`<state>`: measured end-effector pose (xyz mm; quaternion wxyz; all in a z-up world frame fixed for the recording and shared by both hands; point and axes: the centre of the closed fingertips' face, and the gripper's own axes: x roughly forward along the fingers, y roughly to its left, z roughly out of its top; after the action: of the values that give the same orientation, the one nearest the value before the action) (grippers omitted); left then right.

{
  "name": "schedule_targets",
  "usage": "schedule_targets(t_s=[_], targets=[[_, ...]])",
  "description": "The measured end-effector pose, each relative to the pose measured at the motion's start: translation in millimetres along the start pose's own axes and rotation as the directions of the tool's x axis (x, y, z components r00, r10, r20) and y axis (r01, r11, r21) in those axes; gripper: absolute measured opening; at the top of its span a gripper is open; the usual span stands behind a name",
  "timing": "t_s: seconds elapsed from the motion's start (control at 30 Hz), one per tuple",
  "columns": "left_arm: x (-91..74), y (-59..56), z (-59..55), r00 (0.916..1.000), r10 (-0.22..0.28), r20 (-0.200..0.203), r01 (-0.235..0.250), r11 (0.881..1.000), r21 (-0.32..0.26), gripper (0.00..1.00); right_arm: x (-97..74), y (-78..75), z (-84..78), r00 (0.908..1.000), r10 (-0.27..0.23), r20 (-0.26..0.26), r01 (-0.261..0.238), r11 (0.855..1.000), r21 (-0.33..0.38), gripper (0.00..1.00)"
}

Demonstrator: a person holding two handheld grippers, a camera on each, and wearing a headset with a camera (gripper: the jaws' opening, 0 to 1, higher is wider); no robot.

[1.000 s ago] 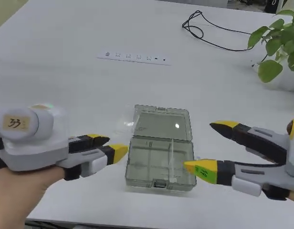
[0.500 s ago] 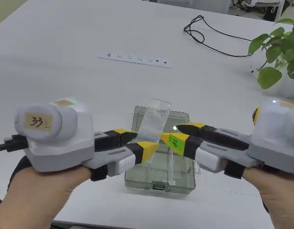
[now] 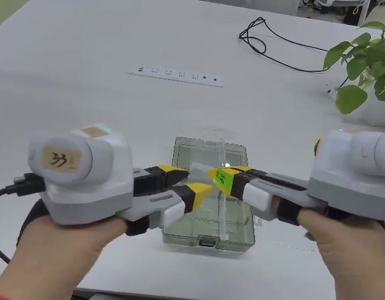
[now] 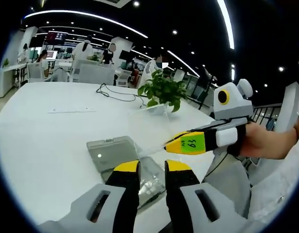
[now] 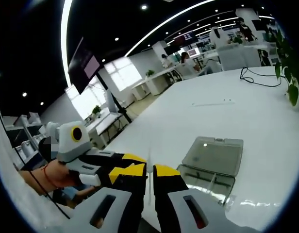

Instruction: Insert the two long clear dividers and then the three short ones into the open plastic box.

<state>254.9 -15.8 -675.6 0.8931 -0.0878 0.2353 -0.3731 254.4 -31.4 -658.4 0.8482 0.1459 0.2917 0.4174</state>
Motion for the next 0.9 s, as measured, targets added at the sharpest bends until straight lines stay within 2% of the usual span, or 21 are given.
schedule_targets(t_s=[0.03,0.07,0.1,0.17,0.27,0.57,0.77,0.9], targets=[[0.1,-0.3,0.5,1.0,-0.007,0.006,0.007,1.0,-0.021,0.16,0.2,-0.7,0.6,0.9999,-0.01,0.005,0.01,1.0,0.0,0.07],[1.0,-10.6,3.7,0.9982,-0.055,0.024,0.057,0.994,-0.092,0.21,0.7,-1.0,0.1,0.9999,-0.015,0.003,0.015,1.0,0.001,0.07],[1.4,-11.9,5.1,0.9979,-0.057,0.03,0.059,0.994,-0.088,0.28,1.1,-0.6,-0.3,0.9999,-0.014,0.002,0.014,1.0,0.004,0.06],[1.9,-10.8,2.6,0.9989,-0.045,0.008,0.046,0.999,-0.015,0.31,2.4,-0.4,-0.1,0.9998,-0.018,-0.001,0.018,1.0,0.006,0.06],[2.5,-12.4,2.3,0.9986,-0.051,0.013,0.051,0.998,-0.04,0.32,3.1,-2.0,2.2,0.9998,-0.021,-0.002,0.021,1.0,0.006,0.06],[-4.7,-11.0,-1.5,0.9969,-0.079,0.006,0.079,0.997,0.014,0.39,5.4,-2.4,9.6,0.9991,-0.039,-0.016,0.039,0.999,0.012,0.07],[-15.2,-3.1,-7.8,0.9947,-0.103,-0.009,0.103,0.993,0.053,0.48,7.9,-8.2,16.2,0.9959,-0.083,-0.036,0.084,0.996,0.038,0.07],[-21.2,3.9,-15.1,0.9919,-0.123,-0.03,0.126,0.986,0.105,0.57,11.6,-14.9,16.4,0.9903,-0.122,-0.068,0.124,0.992,0.035,0.07]])
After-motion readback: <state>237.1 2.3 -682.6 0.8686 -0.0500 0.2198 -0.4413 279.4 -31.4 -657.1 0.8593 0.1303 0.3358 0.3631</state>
